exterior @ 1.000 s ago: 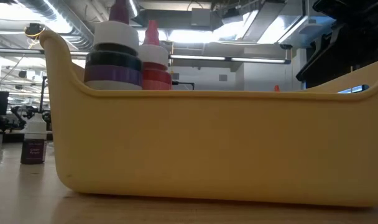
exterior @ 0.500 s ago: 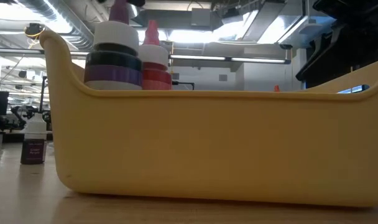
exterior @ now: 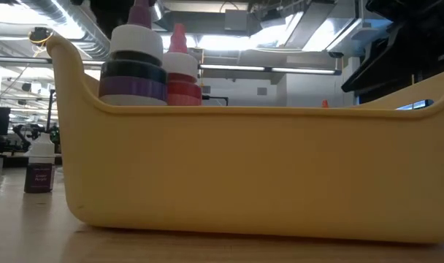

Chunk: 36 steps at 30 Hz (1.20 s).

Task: Pick & Place food coloring
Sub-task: Put the big orange food coloring bottle into the yellow bin

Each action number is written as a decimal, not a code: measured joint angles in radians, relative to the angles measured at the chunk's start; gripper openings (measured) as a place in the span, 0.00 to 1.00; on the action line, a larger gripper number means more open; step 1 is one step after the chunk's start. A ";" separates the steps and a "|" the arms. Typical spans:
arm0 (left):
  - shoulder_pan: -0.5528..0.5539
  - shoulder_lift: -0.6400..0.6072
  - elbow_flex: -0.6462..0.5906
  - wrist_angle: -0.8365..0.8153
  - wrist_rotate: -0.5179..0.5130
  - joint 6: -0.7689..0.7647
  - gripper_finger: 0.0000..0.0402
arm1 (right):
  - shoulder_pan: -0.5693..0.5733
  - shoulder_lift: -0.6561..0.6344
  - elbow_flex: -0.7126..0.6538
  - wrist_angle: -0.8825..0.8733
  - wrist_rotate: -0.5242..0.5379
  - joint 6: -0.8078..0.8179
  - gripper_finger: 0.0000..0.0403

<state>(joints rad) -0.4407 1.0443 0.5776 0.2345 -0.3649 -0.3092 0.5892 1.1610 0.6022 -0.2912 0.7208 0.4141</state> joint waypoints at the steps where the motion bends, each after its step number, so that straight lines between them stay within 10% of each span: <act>1: 0.000 -0.022 -0.039 0.048 0.000 0.012 0.44 | 0.000 0.000 0.000 0.005 -0.001 0.000 0.55; 24: -0.005 -0.109 -0.220 0.155 -0.031 -0.079 0.45 | -0.307 0.012 0.000 0.048 -0.343 -0.057 0.60; 36: -0.005 -0.109 -0.220 0.151 -0.033 -0.081 0.45 | -0.308 0.158 0.001 0.121 -0.349 -0.083 0.55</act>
<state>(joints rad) -0.4461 0.9356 0.3573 0.3854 -0.3981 -0.3903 0.2813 1.3185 0.6029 -0.1703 0.3715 0.3312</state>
